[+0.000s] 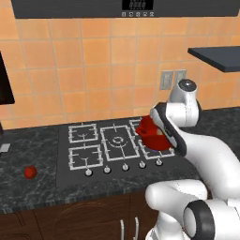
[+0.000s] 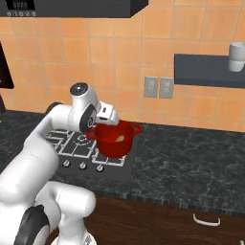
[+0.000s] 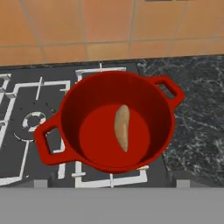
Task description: Put the bell pepper and sweet potato in the pot. Retrieve the spatula and lightly stir the vegetables in the pot.
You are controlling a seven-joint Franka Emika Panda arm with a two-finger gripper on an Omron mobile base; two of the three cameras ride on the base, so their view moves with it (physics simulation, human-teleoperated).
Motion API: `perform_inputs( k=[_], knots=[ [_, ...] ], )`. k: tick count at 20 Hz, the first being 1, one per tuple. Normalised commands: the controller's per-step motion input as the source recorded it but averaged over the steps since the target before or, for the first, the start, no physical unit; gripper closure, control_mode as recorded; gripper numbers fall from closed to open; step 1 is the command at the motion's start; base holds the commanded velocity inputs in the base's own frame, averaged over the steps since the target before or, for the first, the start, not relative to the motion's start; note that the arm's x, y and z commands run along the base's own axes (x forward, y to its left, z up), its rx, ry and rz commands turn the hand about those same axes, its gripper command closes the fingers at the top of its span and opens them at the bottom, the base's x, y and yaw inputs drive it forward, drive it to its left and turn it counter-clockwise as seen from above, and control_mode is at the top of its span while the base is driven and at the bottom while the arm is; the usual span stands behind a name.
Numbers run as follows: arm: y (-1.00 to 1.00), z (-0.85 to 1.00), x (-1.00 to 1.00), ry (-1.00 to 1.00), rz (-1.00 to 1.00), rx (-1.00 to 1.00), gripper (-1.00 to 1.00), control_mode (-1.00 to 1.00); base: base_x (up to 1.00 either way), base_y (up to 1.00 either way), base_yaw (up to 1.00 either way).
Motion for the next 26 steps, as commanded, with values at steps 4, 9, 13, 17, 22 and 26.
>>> perform_inputs(
  k=[4,9,13,17,22,26],
  knots=[
    [0.29,0.69,-0.7,0.04,-0.05,0.0,-1.0,-1.0,0.0,0.0,0.0],
    [0.38,0.34,-0.48,0.1,-0.03,0.0,-1.0,-1.0,0.0,0.0,0.0],
    [0.08,0.12,-0.42,0.02,-0.01,0.0,-1.0,-1.0,0.0,0.0,0.0],
    [0.0,0.0,-0.09,0.0,-0.04,0.0,-1.0,-1.0,0.0,0.0,0.0],
    [0.0,0.0,0.0,0.0,-0.01,0.0,-1.0,1.0,-0.09,0.18,-0.01],
    [0.0,0.0,0.0,0.0,0.0,0.0,-1.0,1.0,-0.05,1.0,-0.04]
  ],
)
